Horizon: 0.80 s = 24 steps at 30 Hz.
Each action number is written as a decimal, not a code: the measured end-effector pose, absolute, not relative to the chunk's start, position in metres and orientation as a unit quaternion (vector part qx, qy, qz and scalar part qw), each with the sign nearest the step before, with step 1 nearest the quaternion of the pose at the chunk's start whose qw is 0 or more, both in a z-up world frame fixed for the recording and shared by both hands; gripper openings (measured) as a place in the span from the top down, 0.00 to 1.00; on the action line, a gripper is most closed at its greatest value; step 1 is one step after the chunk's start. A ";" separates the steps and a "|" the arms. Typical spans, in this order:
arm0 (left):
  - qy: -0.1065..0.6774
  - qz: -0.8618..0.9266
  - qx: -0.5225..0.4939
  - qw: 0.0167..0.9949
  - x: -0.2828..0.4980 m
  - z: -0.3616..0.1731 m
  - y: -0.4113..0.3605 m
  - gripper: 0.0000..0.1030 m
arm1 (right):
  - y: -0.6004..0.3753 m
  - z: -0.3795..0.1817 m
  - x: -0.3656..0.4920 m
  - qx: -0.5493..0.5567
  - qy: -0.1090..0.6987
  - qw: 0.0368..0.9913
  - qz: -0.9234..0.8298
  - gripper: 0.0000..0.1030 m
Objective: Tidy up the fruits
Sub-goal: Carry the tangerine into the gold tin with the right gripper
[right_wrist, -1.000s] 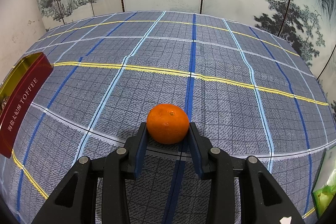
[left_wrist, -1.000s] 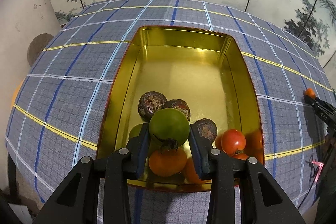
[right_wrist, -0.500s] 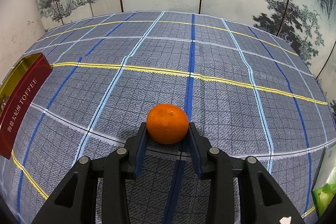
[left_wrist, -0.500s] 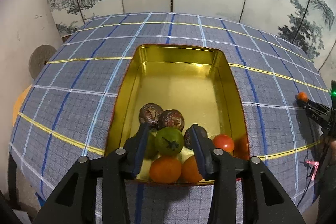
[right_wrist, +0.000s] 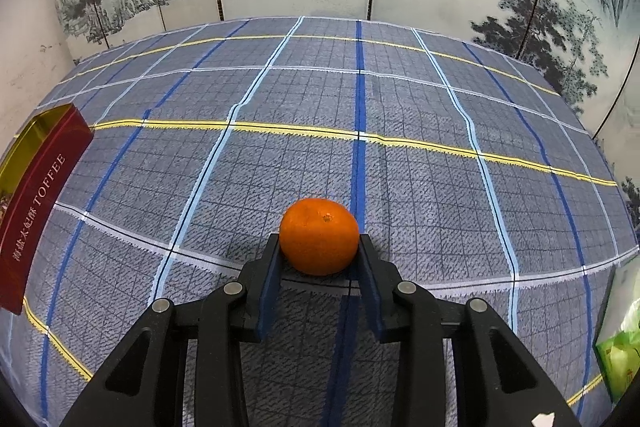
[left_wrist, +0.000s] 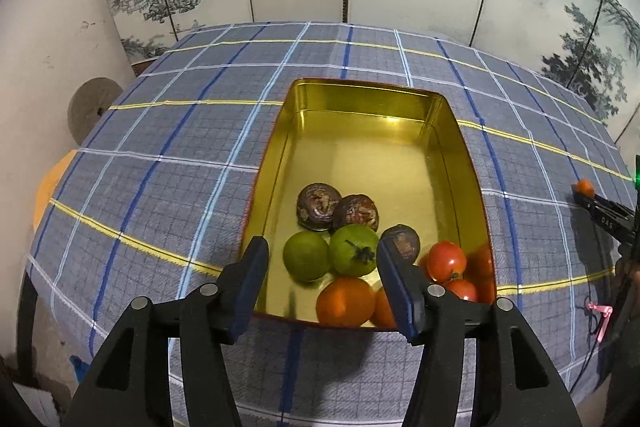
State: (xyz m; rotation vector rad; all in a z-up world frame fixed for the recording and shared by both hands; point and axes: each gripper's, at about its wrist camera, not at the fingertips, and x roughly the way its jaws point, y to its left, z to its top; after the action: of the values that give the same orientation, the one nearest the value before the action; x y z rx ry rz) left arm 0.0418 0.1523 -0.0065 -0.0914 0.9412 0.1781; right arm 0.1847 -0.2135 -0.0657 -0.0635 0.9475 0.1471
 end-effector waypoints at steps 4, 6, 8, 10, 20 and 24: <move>0.447 0.090 -0.048 0.889 0.038 -0.004 0.157 0.43 | -0.209 -0.064 0.179 -0.030 0.458 0.885 0.077 0.68; 0.444 0.093 -0.052 0.890 0.036 -0.002 0.160 0.41 | -0.206 -0.061 0.175 -0.030 0.455 0.886 0.079 0.68; 0.440 0.094 -0.057 0.891 0.034 0.000 0.162 0.41 | -0.202 -0.057 0.172 -0.029 0.453 0.887 0.084 0.68; 0.434 0.097 -0.060 0.894 0.031 0.003 0.164 0.41 | -0.196 -0.054 0.168 -0.031 0.451 0.888 0.087 0.68; 0.423 0.128 -0.074 0.894 0.018 0.004 0.185 0.39 | -0.153 -0.024 0.150 -0.042 0.425 0.893 0.139 0.68; 0.424 0.137 -0.079 0.892 0.015 0.003 0.195 0.36 | -0.125 -0.009 0.142 -0.049 0.412 0.894 0.171 0.68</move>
State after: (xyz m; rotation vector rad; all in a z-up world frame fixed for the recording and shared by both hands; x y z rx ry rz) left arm 0.0146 0.1954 0.0026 -0.1647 0.8794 0.2838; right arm 0.1417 -0.1254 -0.0088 -0.1018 0.8549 0.3543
